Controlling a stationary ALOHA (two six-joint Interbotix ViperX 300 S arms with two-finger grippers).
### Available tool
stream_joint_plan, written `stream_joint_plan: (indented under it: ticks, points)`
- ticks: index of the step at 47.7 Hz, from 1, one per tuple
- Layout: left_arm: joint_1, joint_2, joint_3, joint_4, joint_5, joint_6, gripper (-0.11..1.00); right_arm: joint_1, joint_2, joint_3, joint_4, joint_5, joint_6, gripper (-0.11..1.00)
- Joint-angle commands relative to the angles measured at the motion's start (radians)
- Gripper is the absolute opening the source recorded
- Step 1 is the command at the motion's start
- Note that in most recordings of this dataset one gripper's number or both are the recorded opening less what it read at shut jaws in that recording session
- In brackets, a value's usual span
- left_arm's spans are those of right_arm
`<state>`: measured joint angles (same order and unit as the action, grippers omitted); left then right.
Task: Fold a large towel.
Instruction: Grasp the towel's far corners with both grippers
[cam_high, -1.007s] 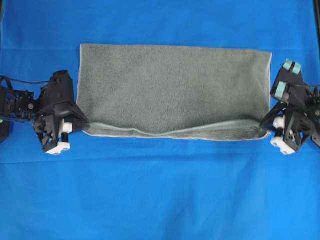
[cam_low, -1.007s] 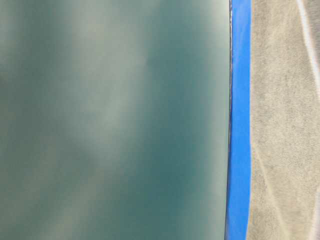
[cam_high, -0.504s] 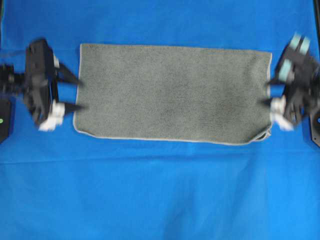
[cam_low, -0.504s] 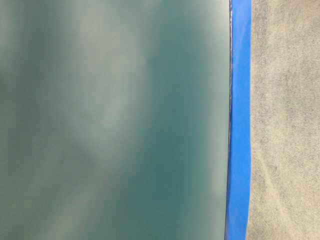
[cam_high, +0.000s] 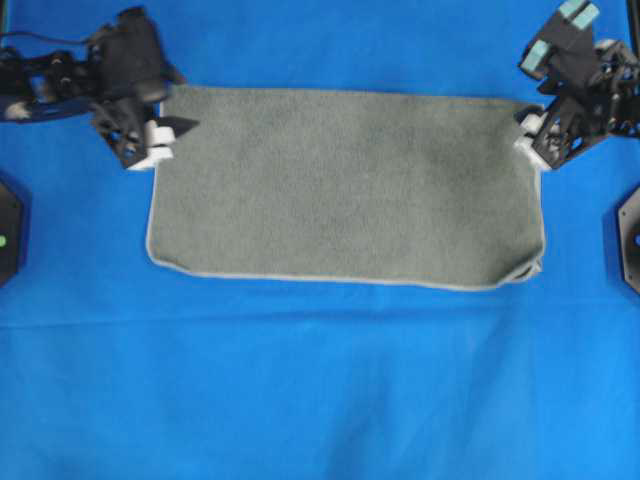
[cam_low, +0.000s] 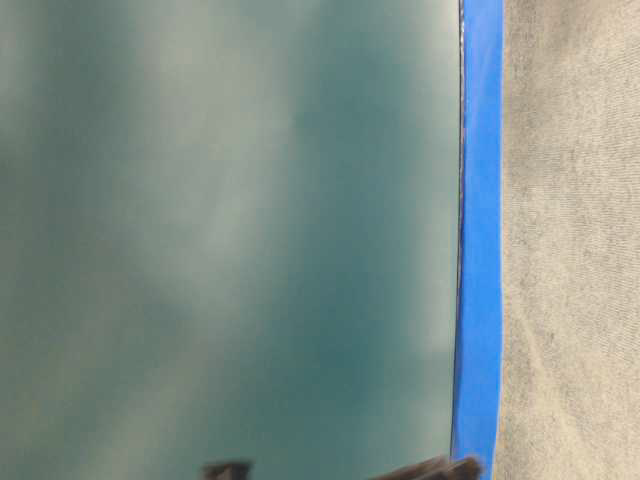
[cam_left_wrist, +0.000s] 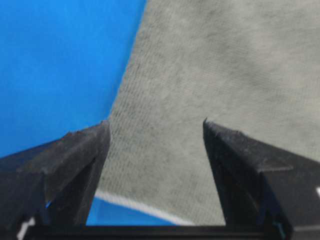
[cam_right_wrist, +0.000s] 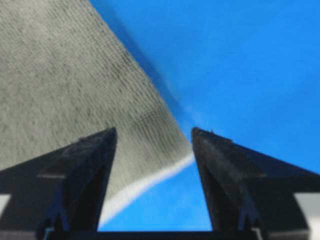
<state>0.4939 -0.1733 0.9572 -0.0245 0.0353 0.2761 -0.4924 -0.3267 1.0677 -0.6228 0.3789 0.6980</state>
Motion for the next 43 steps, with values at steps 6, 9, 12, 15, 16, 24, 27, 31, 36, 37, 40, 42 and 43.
stream_joint_plan:
  ticks: [6,9,12,15,16,24,27,31,36,37,40,42,43]
  points:
    - [0.041,0.147,-0.078,0.002,-0.014,0.051,0.71,-0.051,0.146,-0.035,-0.026,-0.110,-0.018,0.62]
    - [0.060,0.179,-0.094,0.002,-0.015,0.069,0.71,-0.069,0.181,-0.049,-0.035,-0.118,-0.028,0.62]
    - [0.071,0.196,-0.107,0.002,-0.012,0.081,0.71,-0.080,0.198,-0.058,-0.043,-0.118,-0.034,0.62]
    - [0.075,0.201,-0.117,0.002,-0.005,0.092,0.68,-0.086,0.199,-0.061,-0.052,-0.118,-0.035,0.62]
    - [0.075,0.201,-0.120,0.002,-0.002,0.095,0.66,-0.087,0.199,-0.061,-0.057,-0.118,-0.035,0.62]
    - [0.075,0.202,-0.126,0.002,0.078,0.121,0.32,-0.087,0.195,-0.055,-0.074,-0.118,-0.035,0.39]
    - [0.075,0.201,-0.127,0.002,0.120,0.133,0.13,-0.087,0.184,-0.049,-0.074,-0.118,-0.034,0.18]
    - [0.075,0.192,-0.132,0.000,0.164,0.121,0.01,-0.087,0.163,-0.040,-0.072,-0.118,-0.034,0.03]
    - [0.075,0.149,-0.143,0.002,0.225,0.117,0.01,-0.086,0.107,-0.029,-0.066,-0.103,-0.032,0.03]
    - [0.074,0.137,-0.146,0.000,0.238,0.117,0.01,-0.086,0.080,-0.029,-0.063,-0.092,-0.032,0.03]
    - [0.075,0.091,-0.156,0.000,0.284,0.114,0.01,-0.077,0.021,-0.031,-0.057,-0.058,-0.032,0.03]
    - [0.072,0.049,-0.169,-0.002,0.330,0.106,0.01,-0.064,-0.029,-0.034,-0.051,-0.029,-0.032,0.03]
    - [0.071,0.029,-0.173,-0.002,0.348,0.101,0.01,-0.057,-0.052,-0.038,-0.048,-0.015,-0.032,0.03]
